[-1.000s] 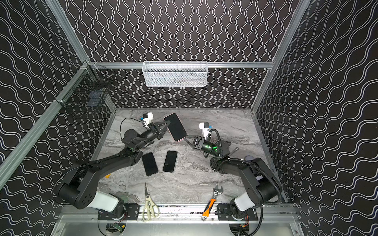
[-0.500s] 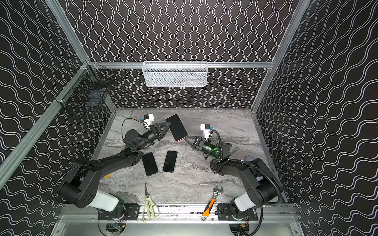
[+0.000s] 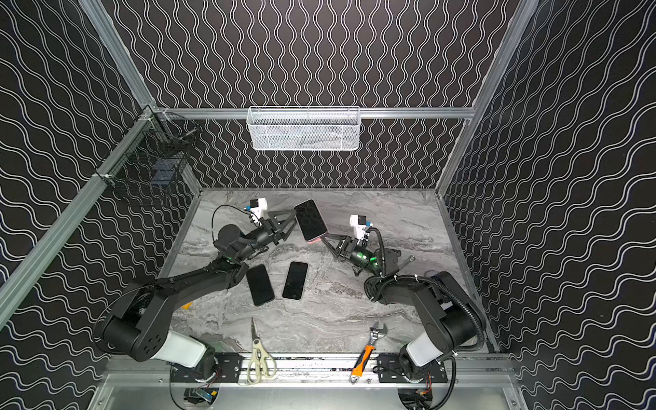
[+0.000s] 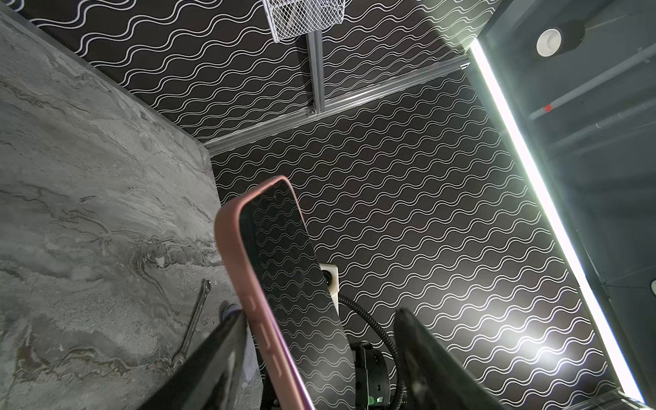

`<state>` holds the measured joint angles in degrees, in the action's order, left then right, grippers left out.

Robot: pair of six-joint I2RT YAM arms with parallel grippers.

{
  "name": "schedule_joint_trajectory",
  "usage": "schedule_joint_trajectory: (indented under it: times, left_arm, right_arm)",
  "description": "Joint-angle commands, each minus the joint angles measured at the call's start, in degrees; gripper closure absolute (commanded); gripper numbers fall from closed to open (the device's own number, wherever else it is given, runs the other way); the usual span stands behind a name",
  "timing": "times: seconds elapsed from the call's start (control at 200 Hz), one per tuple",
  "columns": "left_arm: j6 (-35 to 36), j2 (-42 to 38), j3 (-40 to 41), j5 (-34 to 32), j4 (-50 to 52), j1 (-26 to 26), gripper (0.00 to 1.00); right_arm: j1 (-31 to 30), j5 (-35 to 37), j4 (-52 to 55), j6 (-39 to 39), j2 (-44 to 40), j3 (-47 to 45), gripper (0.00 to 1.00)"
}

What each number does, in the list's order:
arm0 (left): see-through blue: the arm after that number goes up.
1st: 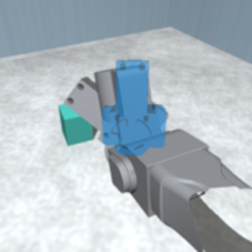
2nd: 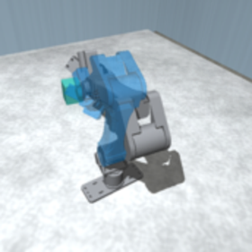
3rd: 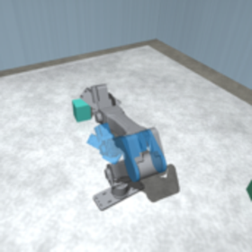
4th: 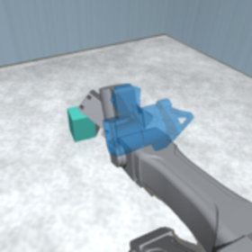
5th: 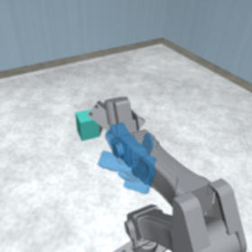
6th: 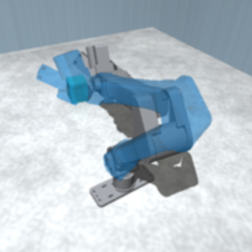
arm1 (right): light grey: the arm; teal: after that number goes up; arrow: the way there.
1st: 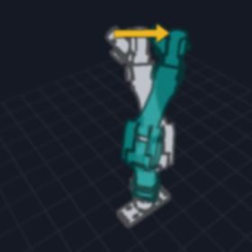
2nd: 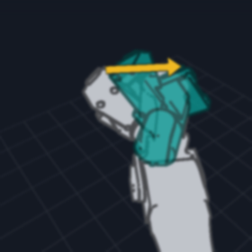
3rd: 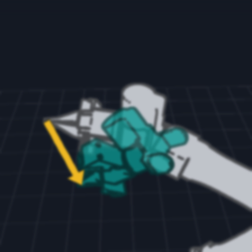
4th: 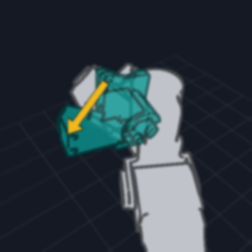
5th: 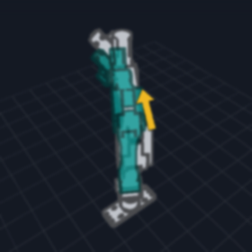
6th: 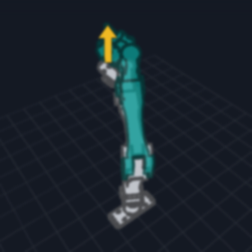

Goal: Take the phone out of the phone case
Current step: Remove the phone case from the phone.

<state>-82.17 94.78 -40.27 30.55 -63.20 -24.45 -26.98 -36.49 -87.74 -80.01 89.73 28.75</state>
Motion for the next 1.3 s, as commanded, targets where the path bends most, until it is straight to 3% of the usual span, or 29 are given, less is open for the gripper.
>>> schedule_joint_trajectory:
  times: [0.0,0.531,0.731,0.956,1.296]
  left_arm:
    - [1.0,0.4,0.3,0.4,-0.8,0.0,0.26]
    - [-1.8,-2.8,3.6,0.0,-0.8,-0.1,0.12]
    - [-8.3,-5.9,6.1,-0.7,-0.7,-1.4,0.10]
    - [-14.0,-10.1,6.5,-3.6,0.8,-7.0,0.08]
    - [-13.9,-11.4,3.5,-6.8,6.1,-14.6,0.03]
  right_arm:
    - [0.0,1.1,-9.3,-0.3,-0.1,0.1,0.97]
    - [0.2,2.2,-8.5,1.1,-0.3,-0.3,0.98]
    - [0.4,2.7,-6.4,3.0,-0.8,-0.3,0.98]
    - [0.4,3.8,-4.5,5.0,-1.0,-0.2,0.99]
    - [0.4,5.5,-1.0,8.2,-2.8,-1.1,0.99]
